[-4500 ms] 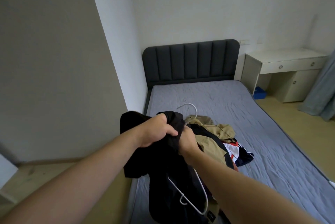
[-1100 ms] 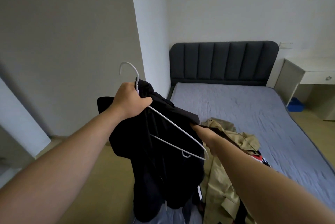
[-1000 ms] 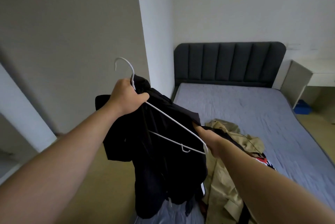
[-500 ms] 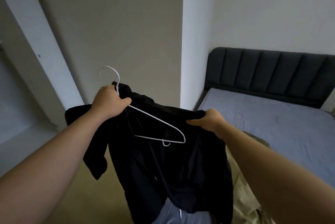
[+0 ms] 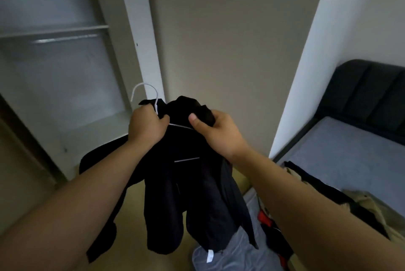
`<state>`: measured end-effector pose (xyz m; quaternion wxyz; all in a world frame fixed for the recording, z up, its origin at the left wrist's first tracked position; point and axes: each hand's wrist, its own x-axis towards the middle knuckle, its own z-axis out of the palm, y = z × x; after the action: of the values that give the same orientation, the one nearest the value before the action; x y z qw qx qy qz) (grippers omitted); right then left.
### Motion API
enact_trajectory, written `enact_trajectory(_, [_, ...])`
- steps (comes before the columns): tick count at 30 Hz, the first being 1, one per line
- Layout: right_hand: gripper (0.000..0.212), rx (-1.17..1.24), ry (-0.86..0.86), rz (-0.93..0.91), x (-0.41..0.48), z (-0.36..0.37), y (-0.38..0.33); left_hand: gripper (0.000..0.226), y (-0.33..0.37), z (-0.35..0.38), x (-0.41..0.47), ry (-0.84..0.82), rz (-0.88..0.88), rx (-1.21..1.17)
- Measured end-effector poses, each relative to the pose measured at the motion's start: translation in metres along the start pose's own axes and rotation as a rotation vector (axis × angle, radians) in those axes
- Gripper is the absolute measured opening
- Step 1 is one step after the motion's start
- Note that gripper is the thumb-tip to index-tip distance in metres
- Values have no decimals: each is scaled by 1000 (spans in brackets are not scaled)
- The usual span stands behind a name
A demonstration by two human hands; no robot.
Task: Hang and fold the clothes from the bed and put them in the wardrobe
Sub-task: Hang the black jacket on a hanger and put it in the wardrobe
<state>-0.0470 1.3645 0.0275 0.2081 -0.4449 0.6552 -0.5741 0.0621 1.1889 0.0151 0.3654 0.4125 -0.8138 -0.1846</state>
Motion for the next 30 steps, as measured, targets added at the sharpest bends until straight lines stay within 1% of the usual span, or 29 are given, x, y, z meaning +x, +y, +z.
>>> enact_trajectory(2, [22,-11,-209,31,4,23,8,30,-16,-8,6,41,-59,-81])
enact_trajectory(3, [18,-52,-337,83,7,33,14,28,-25,-12,10,63,-88,-129])
enact_trajectory(5, [19,-186,-536,185,14,50,28,25,-39,-18,18,88,-123,-197])
enact_trajectory(7, [20,-316,-574,208,26,63,41,24,-52,-23,29,99,-144,-241])
enact_trajectory(9, [20,-370,-562,217,48,78,49,23,-70,-28,46,125,-182,-277])
enact_trajectory(10, [22,-429,-524,177,61,84,52,24,-79,-29,56,138,-192,-294])
enact_trajectory(11, [21,-501,-438,103,73,89,55,24,-88,-30,66,149,-190,-309])
enact_trajectory(13, [19,-605,-126,-54,100,99,57,21,-108,-31,87,164,-166,-332])
enact_trajectory(14, [18,-611,42,-109,110,102,56,18,-115,-31,96,161,-157,-339])
enact_trajectory(15, [16,-605,176,-147,123,107,55,14,-124,-30,106,160,-153,-344])
enact_trajectory(16, [15,-596,256,-146,136,111,53,11,-132,-28,115,161,-149,-346])
enact_trajectory(17, [26,-588,290,-98,150,116,51,11,-139,-26,124,163,-146,-348])
enact_trajectory(19, [58,-662,254,40,180,127,45,9,-151,-20,141,157,-135,-353])
enact_trajectory(20, [66,-743,196,87,194,134,42,9,-157,-16,149,146,-129,-352])
enact_trajectory(21, [67,-795,128,123,208,141,40,9,-162,-13,157,130,-124,-346])
enact_trajectory(22, [62,-774,52,148,222,148,39,9,-168,-10,165,114,-121,-339])
enact_trajectory(23, [54,-673,-13,179,235,154,37,9,-174,-7,172,100,-114,-337])
enact_trajectory(25, [40,-277,-84,251,263,167,37,6,-184,-1,186,64,-65,-341])
enact_trajectory(26, [39,-129,-84,235,277,173,37,5,-189,1,194,39,-34,-339])
enact_trajectory(27, [38,-77,-67,170,293,180,36,5,-193,3,201,8,-11,-334])
enact_trajectory(29, [32,-120,-21,-31,323,194,37,8,-203,5,220,-37,0,-330])
enact_trajectory(30, [28,-139,-32,-100,338,200,39,9,-209,6,230,-38,-1,-325])
